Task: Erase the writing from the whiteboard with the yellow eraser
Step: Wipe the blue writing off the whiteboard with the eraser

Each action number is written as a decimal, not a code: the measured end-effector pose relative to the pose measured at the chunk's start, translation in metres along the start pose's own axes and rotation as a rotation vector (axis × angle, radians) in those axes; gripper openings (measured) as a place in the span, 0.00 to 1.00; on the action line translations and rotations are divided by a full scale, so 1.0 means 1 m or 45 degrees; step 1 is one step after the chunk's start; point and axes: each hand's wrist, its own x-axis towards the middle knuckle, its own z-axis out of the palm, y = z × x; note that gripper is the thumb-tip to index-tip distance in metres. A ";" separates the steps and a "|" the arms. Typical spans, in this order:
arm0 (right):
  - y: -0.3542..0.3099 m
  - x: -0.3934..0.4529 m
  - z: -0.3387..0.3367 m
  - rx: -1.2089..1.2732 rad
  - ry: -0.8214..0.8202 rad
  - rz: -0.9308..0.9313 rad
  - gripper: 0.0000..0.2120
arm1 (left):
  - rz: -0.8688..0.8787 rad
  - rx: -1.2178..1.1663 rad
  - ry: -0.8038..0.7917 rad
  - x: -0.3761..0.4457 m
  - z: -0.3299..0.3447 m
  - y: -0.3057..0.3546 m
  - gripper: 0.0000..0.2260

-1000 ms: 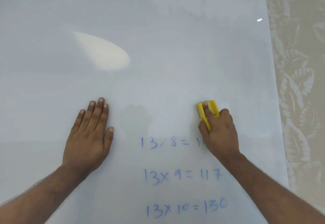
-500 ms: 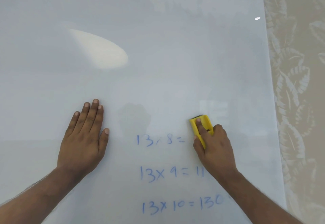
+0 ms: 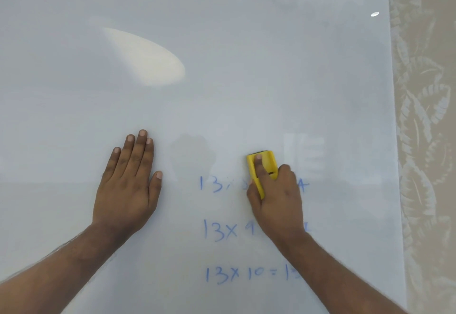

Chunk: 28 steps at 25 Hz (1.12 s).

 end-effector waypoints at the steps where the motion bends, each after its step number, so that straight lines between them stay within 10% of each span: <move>1: -0.002 -0.011 0.001 -0.017 -0.043 -0.059 0.25 | 0.004 -0.001 -0.001 -0.001 0.000 0.000 0.29; 28: -0.026 -0.020 0.010 -0.089 -0.005 -0.092 0.24 | 0.062 0.004 0.017 -0.023 0.001 0.000 0.28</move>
